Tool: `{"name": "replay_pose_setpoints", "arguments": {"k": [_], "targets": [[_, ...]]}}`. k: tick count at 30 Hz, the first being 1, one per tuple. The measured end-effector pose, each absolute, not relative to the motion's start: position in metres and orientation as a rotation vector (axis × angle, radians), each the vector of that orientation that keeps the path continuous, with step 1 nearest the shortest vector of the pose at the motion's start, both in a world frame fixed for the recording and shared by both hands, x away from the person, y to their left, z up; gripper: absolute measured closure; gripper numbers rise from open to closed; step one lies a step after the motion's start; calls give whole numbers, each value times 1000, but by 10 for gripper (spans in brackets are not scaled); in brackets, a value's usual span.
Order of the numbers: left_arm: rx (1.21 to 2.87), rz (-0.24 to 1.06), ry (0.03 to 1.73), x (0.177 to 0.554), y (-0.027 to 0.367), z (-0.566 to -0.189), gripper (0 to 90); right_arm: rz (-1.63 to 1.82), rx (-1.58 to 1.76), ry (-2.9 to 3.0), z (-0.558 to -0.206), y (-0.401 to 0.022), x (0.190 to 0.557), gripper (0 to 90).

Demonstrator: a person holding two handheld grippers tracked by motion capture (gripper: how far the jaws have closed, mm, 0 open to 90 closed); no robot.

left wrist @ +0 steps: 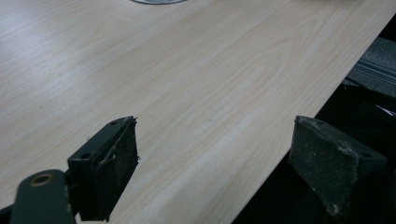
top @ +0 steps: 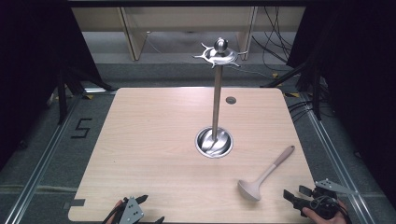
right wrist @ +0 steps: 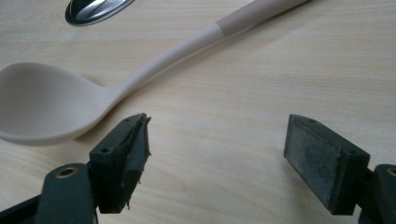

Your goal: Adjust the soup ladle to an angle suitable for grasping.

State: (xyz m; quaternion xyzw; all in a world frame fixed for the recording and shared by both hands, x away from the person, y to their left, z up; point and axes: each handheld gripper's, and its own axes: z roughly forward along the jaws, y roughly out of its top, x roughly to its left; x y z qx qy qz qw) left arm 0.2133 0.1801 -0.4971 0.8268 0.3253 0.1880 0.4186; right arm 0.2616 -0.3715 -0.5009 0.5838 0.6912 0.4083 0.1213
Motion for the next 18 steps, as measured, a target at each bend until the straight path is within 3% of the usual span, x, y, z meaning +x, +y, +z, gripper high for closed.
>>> {"name": "replay_pose_setpoints", "arguments": {"k": [18], "targets": [[2074,460,821,214,180,-497,148,1161,1682,2033,-493,-364,271,258]]}}
